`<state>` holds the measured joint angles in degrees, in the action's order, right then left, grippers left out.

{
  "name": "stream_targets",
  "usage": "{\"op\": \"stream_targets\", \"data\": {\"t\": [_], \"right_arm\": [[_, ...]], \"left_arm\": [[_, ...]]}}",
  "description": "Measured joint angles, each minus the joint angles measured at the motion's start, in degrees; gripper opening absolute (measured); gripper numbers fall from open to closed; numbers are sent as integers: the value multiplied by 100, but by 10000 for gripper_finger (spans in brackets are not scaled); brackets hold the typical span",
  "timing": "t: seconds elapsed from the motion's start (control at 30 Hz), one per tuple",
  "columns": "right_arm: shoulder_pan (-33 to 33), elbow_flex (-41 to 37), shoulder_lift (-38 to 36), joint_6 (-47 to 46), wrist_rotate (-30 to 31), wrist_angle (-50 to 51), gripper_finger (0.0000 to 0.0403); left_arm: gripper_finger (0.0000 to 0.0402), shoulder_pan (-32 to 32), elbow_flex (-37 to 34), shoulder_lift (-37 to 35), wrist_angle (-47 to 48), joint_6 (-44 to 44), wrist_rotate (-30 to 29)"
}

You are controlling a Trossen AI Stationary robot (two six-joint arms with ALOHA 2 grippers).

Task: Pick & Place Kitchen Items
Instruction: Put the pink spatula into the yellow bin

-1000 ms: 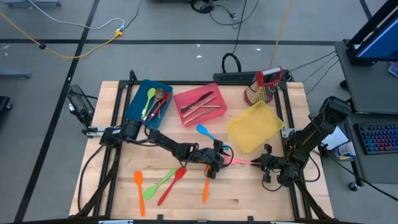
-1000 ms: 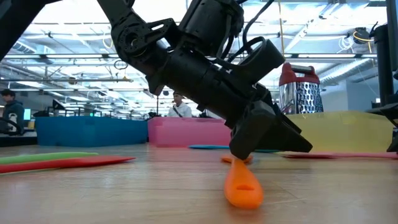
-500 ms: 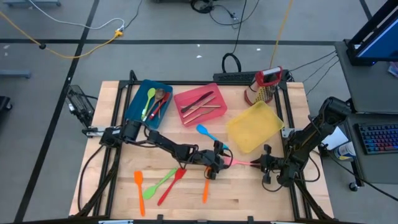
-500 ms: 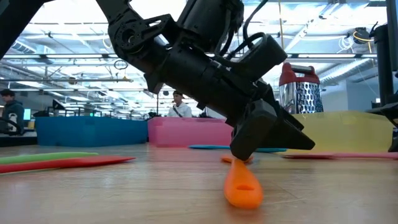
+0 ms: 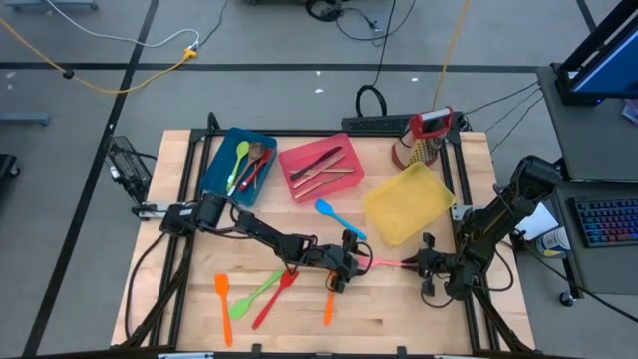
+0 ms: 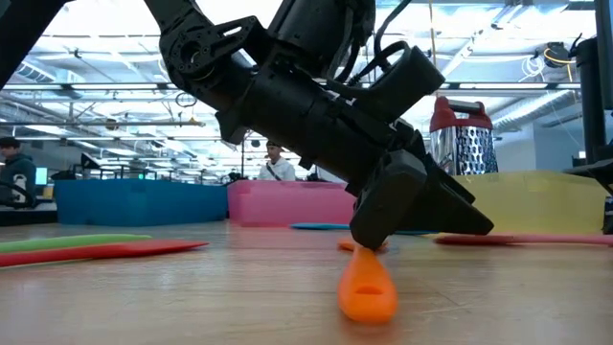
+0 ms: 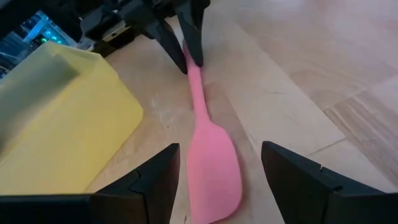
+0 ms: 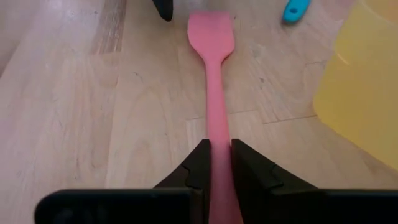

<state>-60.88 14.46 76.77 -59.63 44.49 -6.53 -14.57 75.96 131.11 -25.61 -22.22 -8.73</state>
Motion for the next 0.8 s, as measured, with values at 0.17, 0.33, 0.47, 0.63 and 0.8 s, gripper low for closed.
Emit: {"op": "stream_targets", "data": {"t": [0.17, 0.33, 0.47, 0.63, 0.8], "right_arm": [[-2, 0, 0, -34, 104, -166, 37], [-2, 2, -2, 11, 132, -400, 31], [-2, 6, -2, 30, 133, -416, 10], [-2, 4, -2, 47, 148, -398, 2], [0, 4, -2, 51, 175, -397, 2]], "left_arm": [[230, 17, 0, 0, -40, -165, 2], [230, 99, 0, 4, -42, -165, 22], [229, 185, -5, 7, -142, -69, 43], [186, 344, -11, 13, -187, -53, 444], [123, 395, -11, 14, -103, 65, 801]]}}
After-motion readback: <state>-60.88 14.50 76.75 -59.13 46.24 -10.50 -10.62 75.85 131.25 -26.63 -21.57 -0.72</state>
